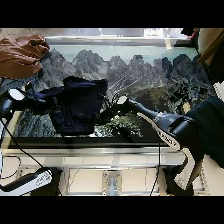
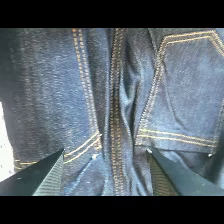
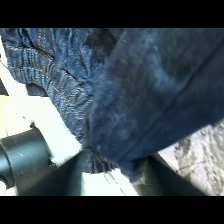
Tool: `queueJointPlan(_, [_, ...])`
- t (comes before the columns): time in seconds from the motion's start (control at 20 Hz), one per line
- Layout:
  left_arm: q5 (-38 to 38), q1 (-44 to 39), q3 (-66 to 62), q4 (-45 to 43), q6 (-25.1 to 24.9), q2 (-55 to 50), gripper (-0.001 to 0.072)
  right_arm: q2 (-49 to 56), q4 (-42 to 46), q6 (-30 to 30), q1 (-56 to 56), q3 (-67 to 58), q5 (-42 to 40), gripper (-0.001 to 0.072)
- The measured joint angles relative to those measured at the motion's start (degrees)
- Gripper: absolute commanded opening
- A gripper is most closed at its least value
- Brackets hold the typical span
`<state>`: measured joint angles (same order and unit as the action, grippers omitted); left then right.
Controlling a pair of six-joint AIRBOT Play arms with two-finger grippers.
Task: Fold the clothes and pants, and hang the long-sleeved shirts on hangers.
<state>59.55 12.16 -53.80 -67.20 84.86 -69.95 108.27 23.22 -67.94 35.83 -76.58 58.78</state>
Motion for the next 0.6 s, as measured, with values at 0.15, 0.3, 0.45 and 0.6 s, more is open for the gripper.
queueJointPlan(0.15, [-0.2,0.0,0.0,0.44,-0.26,0.0,0.0557,0.09,-0.39,0.46,0.26,-0.2,-0.17,0.0031])
queueJointPlan(0.3, [-0.35,0.02,0.0,0.68,-0.42,0.0,0.0557,-0.07,0.37,1.09,-1.51,-1.99,2.25,0.003])
queueJointPlan(0.45, [-0.33,0.02,0.0,0.79,-0.42,0.09,0.0557,-2.23,4.2,0.96,-5.99,-4.61,7.26,0.003])
queueJointPlan(0.6, [0.0,0.02,0.0,0.81,-0.42,1.22,0.0557,-7.32,11.78,-1.36,-12.61,-5.92,11.06,0.003])
